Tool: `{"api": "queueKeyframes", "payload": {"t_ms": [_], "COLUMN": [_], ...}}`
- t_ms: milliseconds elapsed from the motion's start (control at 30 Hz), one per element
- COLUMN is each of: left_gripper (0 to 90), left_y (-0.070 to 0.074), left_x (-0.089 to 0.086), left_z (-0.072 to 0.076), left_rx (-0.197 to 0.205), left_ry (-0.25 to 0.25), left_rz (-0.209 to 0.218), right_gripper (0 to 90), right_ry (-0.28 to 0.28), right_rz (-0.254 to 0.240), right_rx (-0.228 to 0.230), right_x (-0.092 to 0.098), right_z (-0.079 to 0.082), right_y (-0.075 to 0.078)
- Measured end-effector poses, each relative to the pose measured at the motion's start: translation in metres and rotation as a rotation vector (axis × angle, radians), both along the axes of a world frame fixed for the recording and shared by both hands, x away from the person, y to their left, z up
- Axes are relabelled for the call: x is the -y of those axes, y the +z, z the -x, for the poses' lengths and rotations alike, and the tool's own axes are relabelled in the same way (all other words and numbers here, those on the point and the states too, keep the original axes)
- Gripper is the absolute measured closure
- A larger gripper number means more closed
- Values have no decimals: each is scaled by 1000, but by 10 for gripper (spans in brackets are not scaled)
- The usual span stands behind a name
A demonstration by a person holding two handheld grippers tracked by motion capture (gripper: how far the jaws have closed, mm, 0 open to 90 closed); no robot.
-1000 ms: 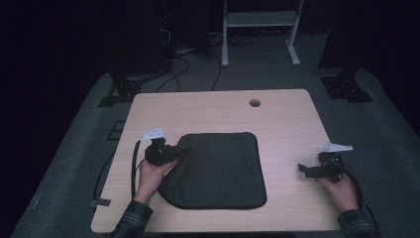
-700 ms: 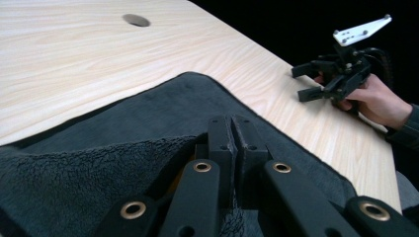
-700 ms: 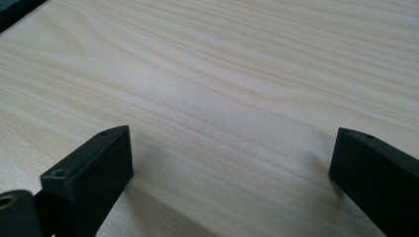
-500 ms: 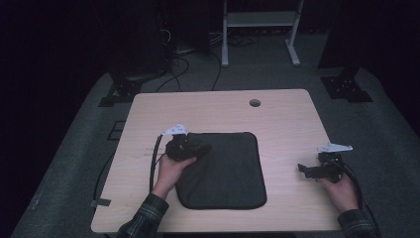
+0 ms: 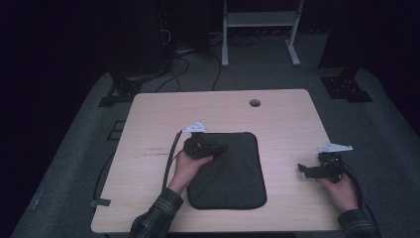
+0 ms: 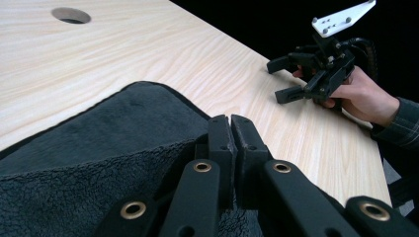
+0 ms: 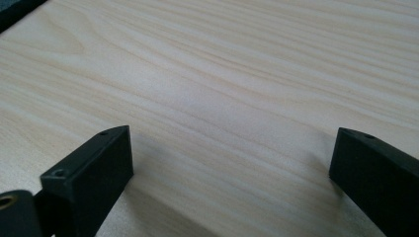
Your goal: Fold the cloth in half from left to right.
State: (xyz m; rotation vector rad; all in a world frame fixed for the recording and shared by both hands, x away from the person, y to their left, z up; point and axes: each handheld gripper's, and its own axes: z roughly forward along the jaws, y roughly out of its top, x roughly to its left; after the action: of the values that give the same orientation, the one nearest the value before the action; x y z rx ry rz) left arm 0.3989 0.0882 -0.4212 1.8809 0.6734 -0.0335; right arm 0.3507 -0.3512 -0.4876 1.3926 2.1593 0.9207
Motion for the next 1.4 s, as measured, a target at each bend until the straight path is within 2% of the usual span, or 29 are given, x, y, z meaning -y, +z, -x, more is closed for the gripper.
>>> {"api": "queueKeyframes", "payload": {"t_ms": [267,467,667,833,933,1133,1267,1400], "left_gripper": [880,879,879,880,880,875,835,671], "left_y": [-5,-11,-22,-27,-29,-44,-49,-45], "left_x": [27,46,66,83,92,106,112,112], "left_z": [-7,-12,-18,-21,-22,-27,-28,-26], "left_rx": [-11,-20,-32,-41,-40,-73,-71,-59], "left_ry": [-27,-61,-79,-95,-97,-108,-117,-112], "left_rz": [10,-7,-53,-59,-79,-137,-170,-156], "right_gripper": [19,19,19,19,19,19,19,19], "right_ry": [0,0,2,1,3,6,8,8], "right_rz": [-1,0,0,0,0,0,0,-1], "right_rx": [0,0,0,0,0,1,1,1], "right_x": [0,0,0,0,0,0,0,0], "right_z": [0,0,0,0,0,0,0,0], "right_y": [0,0,0,0,0,0,0,0]}}
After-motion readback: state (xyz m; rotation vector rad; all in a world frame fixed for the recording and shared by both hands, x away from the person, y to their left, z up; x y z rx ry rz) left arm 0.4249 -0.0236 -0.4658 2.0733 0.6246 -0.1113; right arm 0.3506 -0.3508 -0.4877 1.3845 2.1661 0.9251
